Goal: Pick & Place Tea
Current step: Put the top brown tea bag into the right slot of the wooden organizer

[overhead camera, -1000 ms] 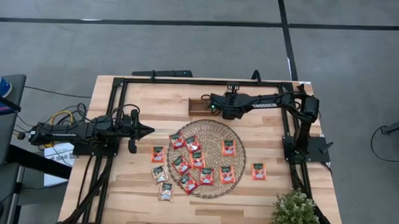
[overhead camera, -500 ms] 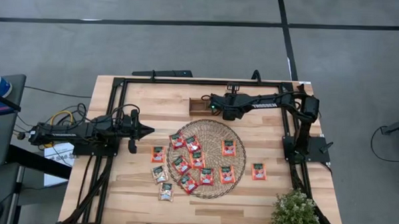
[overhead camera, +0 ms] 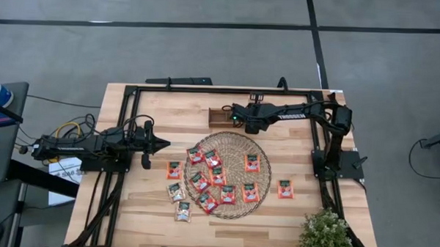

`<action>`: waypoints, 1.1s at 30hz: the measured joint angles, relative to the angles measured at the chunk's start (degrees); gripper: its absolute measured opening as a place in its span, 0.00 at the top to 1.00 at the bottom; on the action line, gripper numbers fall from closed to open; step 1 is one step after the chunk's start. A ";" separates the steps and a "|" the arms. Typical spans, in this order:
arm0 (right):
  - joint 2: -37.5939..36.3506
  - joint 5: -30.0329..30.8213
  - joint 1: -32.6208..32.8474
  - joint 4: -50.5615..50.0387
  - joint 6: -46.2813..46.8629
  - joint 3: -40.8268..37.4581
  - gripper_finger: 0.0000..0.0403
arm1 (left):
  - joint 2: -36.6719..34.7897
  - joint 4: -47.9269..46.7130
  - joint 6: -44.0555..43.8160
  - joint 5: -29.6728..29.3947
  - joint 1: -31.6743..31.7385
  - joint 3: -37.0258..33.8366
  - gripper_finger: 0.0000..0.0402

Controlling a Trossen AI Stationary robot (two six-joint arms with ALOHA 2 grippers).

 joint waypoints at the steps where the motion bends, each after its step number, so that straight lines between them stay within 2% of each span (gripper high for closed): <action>1: 0.00 0.00 0.00 0.00 -0.02 0.00 0.88 | 0.00 0.00 0.00 0.00 0.02 -0.02 0.98; 9: 0.00 0.44 0.00 -0.02 -0.04 0.00 0.82 | 0.00 0.00 0.00 0.00 0.01 -0.01 0.98; 27: 0.00 1.29 -1.12 -2.71 0.18 3.52 0.81 | 0.00 0.00 0.00 0.00 0.02 0.00 0.98; 33: 0.00 4.37 -3.22 -2.67 2.95 3.52 0.81 | 0.00 0.00 0.00 0.00 0.01 0.00 0.98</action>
